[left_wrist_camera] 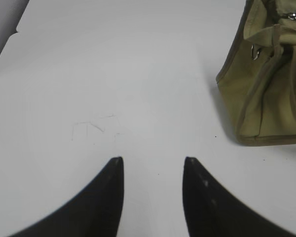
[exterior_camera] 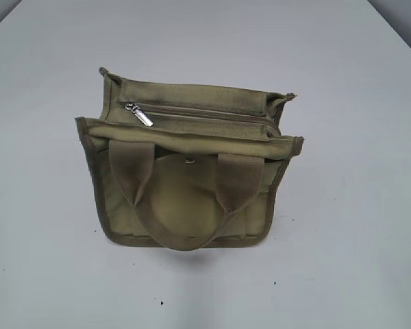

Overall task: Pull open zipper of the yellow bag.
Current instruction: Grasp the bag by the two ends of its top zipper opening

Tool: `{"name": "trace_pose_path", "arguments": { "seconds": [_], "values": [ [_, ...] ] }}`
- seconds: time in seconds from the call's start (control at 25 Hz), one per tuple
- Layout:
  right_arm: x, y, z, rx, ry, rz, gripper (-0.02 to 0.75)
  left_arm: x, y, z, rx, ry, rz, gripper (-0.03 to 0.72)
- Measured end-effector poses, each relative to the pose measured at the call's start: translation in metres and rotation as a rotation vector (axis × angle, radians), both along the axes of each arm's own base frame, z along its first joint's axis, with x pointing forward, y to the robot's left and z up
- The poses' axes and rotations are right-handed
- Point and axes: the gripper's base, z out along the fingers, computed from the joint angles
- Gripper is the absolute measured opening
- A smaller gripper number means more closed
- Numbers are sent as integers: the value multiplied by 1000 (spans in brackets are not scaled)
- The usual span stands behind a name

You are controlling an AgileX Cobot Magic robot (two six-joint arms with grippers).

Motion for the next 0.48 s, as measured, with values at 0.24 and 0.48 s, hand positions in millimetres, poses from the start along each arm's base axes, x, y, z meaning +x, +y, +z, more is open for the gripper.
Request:
{"name": "trace_pose_path", "arguments": {
  "seconds": [0.24,0.48],
  "values": [
    [0,0,0,0,0,0,582,0,0,0,0,0,0,312],
    [0,0,0,0,0,0,582,0,0,0,-1,0,0,312]
  ]
}}
